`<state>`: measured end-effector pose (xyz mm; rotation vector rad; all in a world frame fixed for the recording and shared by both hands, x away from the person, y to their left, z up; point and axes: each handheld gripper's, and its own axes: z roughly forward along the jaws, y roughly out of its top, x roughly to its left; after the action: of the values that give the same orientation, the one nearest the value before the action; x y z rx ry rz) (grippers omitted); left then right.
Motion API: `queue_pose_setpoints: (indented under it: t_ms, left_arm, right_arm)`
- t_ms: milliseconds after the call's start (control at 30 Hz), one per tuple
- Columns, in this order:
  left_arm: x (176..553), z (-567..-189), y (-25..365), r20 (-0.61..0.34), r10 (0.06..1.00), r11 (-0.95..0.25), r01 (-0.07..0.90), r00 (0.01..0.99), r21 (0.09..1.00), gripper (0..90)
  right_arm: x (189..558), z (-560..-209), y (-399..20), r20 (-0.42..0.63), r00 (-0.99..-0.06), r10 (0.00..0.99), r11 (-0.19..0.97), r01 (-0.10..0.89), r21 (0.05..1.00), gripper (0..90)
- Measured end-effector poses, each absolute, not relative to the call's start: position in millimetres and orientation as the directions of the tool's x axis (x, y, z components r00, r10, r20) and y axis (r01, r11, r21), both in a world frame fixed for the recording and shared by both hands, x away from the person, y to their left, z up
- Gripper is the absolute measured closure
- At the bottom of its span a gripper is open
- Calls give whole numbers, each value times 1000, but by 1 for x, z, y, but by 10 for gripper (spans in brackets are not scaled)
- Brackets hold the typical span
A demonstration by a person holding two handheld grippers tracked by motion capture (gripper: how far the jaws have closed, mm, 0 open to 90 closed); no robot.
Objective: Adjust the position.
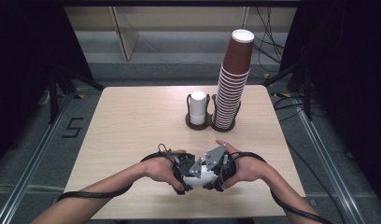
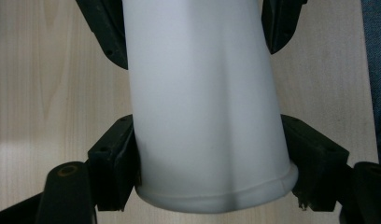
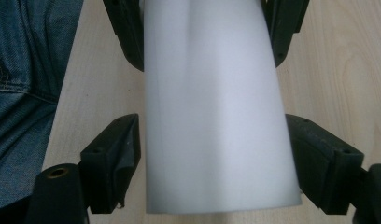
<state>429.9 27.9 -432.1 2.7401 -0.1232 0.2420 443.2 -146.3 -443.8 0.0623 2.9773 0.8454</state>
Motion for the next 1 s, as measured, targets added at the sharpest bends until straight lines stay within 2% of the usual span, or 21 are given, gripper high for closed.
queue_pose_setpoints:
  t_ms: [100, 133, 233, 300, 500, 567, 667, 700, 733, 767, 800, 1000]
  left_arm:
    - [428, -432, 28, 191, -44, -923, -113, 981, 369, 266]
    - [429, -431, 27, 200, -58, -921, -129, 978, 367, 266]
    - [429, -431, 26, 206, -57, -923, -131, 977, 363, 266]
    - [428, -432, 27, 191, -51, -924, -119, 980, 364, 267]
    - [428, -433, 28, 197, -59, -919, -130, 979, 372, 249]
    - [428, -432, 28, 201, -67, -914, -141, 977, 381, 224]
    - [428, -431, 28, 198, -52, -903, -131, 979, 410, 130]
    - [426, -432, 29, 194, -25, -894, -108, 981, 435, 100]
    - [426, -431, 30, 193, -27, -895, -110, 981, 431, 62]
    - [426, -431, 31, 191, -28, -890, -111, 981, 442, 50]
    - [426, -431, 31, 187, -20, -885, -105, 982, 453, 36]
    - [429, -426, 42, 164, -14, -863, -94, 986, 496, 19]
  right_arm:
    - [443, -443, -147, -33, -998, 50, 845, 25, 534, 267]
    - [447, -445, -145, -51, -999, 1, 825, -28, 565, 275]
    - [446, -445, -145, -47, -999, 5, 827, -23, 562, 315]
    - [449, -446, -143, -84, -996, -44, 815, -85, 574, 333]
    - [446, -447, -143, -78, -996, -32, 821, -71, 566, 336]
    - [447, -447, -143, -110, -992, -55, 813, -108, 572, 331]
    - [446, -447, -145, -121, -991, -60, 802, -120, 586, 331]
    - [442, -448, -146, -103, -994, -33, 808, -87, 583, 331]
    - [444, -448, -146, -128, -990, -64, 802, -128, 584, 331]
    - [443, -447, -148, -139, -988, -62, 799, -132, 586, 331]
    - [440, -448, -151, -103, -994, -21, 804, -78, 590, 331]
    - [445, -453, -163, -145, -988, -48, 796, -126, 592, 331]
